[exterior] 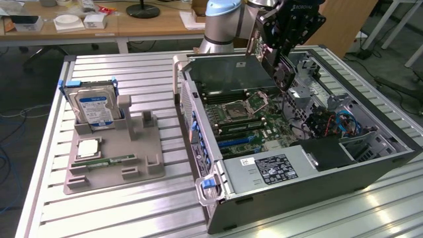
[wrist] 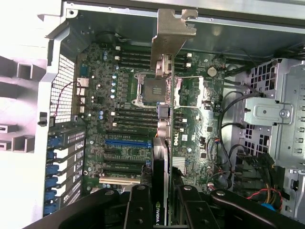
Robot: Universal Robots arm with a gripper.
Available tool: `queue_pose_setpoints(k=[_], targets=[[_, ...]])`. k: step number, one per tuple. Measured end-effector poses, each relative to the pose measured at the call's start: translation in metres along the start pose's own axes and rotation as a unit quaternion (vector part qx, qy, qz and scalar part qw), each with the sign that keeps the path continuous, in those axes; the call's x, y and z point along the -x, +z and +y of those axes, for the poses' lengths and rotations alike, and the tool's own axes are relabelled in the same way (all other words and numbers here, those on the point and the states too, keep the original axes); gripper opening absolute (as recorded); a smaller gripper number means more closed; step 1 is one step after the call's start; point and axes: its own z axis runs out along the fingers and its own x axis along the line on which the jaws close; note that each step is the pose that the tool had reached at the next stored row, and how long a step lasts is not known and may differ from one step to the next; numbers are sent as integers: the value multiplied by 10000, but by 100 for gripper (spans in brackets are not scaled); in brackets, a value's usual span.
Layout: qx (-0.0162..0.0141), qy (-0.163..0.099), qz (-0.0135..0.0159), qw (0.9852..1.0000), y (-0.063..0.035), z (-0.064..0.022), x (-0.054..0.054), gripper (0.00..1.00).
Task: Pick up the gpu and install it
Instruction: 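Insert the gpu into the slot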
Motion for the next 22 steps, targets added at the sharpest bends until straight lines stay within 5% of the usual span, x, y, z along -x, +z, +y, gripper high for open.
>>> queue_pose_setpoints(k=[8,22], targets=[[0,-8,0,10000,0,0,3,26],[14,-669,32,9978,0,0,5,26]])
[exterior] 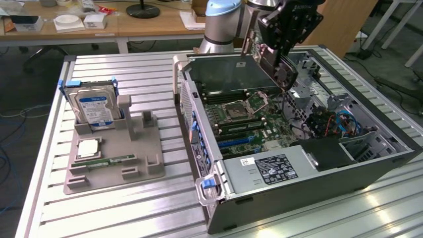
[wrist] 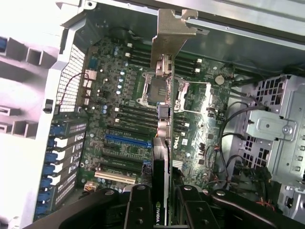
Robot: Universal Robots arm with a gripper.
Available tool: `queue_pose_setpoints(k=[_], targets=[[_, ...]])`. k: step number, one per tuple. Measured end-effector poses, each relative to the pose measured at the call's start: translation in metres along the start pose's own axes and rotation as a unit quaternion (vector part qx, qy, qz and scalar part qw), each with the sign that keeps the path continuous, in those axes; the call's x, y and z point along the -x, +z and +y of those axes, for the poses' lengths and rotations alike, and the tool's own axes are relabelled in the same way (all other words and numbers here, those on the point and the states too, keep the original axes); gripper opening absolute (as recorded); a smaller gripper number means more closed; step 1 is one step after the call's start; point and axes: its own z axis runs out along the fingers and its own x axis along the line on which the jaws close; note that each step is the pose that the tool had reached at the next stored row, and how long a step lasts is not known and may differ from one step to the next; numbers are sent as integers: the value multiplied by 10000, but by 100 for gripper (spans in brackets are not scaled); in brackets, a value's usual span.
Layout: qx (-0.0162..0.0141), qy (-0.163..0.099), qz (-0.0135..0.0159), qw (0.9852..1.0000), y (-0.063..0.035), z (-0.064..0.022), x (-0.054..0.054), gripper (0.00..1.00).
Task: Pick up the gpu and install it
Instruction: 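Insert the gpu into the slot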
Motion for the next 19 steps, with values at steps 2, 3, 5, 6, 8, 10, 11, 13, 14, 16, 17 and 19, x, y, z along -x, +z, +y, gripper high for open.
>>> queue_pose_setpoints(k=[2,3,5,6,8,10,11,13,14,16,17,19], targets=[[2,-85,4,10000,0,0,0,26],[3,-128,6,9999,0,0,0,26],[4,-200,10,9998,0,0,0,26],[5,-232,11,9997,0,0,0,26],[6,-293,14,9996,0,0,0,26],[8,-358,17,9994,0,0,0,26],[8,-387,19,9992,0,0,0,26],[10,-443,21,9990,0,0,0,26],[10,-471,23,9989,0,-1,0,26],[11,-527,25,9986,0,-1,0,26],[12,-553,27,9985,0,-1,0,26],[13,-602,29,9982,0,-1,0,26]])
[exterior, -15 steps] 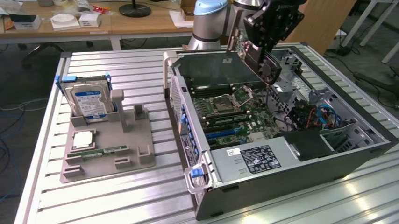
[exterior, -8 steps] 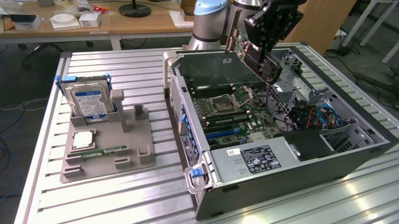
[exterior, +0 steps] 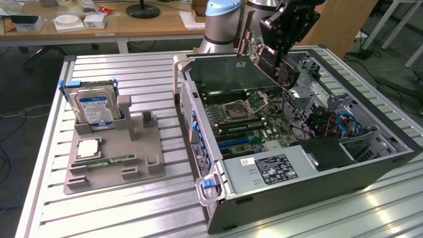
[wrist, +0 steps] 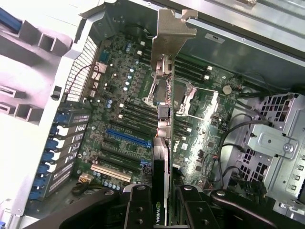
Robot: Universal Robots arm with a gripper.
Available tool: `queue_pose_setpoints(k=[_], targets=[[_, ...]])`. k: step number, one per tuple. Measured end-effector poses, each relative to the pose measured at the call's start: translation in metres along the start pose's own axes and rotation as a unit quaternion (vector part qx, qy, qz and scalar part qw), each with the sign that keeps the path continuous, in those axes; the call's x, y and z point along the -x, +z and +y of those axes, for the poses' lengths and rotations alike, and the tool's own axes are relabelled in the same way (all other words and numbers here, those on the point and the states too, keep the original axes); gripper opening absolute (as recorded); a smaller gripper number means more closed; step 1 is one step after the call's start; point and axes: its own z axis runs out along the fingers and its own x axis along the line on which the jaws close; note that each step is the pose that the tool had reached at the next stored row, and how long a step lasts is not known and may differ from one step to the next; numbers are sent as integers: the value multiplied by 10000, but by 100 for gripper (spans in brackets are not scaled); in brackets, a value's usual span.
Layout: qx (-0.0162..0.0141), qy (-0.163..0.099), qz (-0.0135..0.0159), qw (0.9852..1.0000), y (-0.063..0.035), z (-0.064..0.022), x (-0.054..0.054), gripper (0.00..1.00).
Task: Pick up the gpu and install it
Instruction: 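Insert the gpu into the slot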
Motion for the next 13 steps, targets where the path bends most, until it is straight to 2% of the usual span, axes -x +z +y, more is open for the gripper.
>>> queue_pose_setpoints(k=[13], targets=[[5,-239,11,9997,0,-1,0,26]])
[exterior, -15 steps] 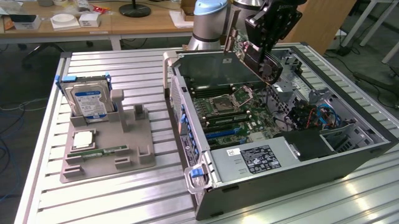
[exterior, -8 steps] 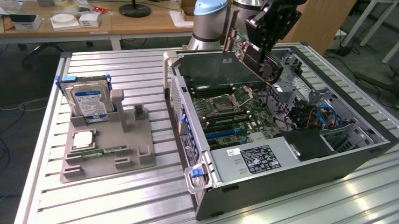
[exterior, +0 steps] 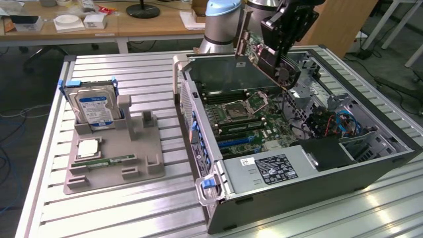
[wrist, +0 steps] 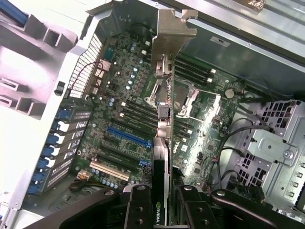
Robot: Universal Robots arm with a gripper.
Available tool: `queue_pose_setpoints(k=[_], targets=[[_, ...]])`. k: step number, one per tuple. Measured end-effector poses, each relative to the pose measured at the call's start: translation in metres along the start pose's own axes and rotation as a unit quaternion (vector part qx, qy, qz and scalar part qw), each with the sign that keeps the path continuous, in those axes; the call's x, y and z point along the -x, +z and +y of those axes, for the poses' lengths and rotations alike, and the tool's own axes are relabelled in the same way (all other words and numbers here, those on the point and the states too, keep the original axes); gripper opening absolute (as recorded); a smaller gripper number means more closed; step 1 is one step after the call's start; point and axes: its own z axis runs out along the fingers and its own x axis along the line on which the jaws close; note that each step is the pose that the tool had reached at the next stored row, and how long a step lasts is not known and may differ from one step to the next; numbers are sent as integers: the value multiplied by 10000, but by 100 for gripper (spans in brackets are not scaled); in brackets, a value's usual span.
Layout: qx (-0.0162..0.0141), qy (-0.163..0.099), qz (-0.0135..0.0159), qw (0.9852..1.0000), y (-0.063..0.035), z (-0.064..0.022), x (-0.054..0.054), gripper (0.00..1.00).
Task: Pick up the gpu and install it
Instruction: 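Insert the gpu into the slot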
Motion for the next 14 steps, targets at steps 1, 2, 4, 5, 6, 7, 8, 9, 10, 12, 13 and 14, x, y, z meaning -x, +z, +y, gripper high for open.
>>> queue_pose_setpoints(k=[1,2,4,5,6,7,8,9,10,12,13,14], targets=[[0,-15,1,10000,0,0,0,26],[1,-30,1,10000,0,-1,-1,26],[1,-59,3,10000,0,-2,-1,26],[2,-74,4,10000,0,-3,-1,26],[2,-89,4,10000,0,-3,-1,26],[2,-105,5,9999,0,-4,-1,26],[2,-121,6,9999,-1,-4,-1,26],[3,-138,7,9999,-1,-4,-2,26],[3,-156,8,9999,-1,-4,-2,26],[4,-191,9,9998,-1,-4,-2,26],[4,-208,10,9998,-1,-4,-2,26],[4,-225,11,9997,-1,-4,-2,26]])
